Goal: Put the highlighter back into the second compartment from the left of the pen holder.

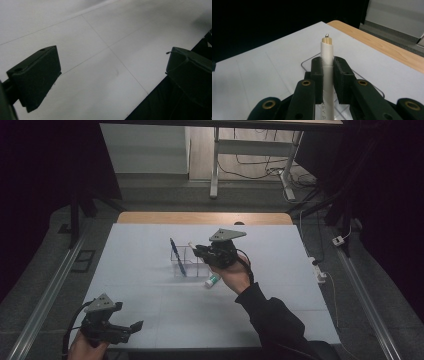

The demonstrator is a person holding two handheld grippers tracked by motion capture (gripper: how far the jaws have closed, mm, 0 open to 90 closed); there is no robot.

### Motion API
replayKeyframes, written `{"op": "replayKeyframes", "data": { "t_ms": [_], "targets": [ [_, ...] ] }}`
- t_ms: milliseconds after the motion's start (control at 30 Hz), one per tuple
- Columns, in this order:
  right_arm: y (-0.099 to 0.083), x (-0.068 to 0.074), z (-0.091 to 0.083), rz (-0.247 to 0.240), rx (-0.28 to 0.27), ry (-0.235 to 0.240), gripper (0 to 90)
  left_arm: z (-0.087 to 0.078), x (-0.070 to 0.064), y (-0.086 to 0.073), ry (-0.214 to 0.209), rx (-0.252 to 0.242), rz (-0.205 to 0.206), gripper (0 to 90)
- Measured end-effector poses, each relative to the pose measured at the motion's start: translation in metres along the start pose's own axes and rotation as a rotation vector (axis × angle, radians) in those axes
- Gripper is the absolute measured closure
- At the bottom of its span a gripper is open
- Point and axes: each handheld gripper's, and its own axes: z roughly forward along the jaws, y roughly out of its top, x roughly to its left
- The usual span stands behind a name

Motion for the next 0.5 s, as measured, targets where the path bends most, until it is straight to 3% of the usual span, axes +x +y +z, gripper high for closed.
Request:
{"op": "replayKeyframes", "data": {
  "t_ms": [500],
  "targets": [
    [0.01, -0.015, 0.025, 0.052, -0.062, -0.026, 78.3, 0.0, 0.0, 0.0, -0.004, 0.004, 0.003, 0.0]
  ]
}}
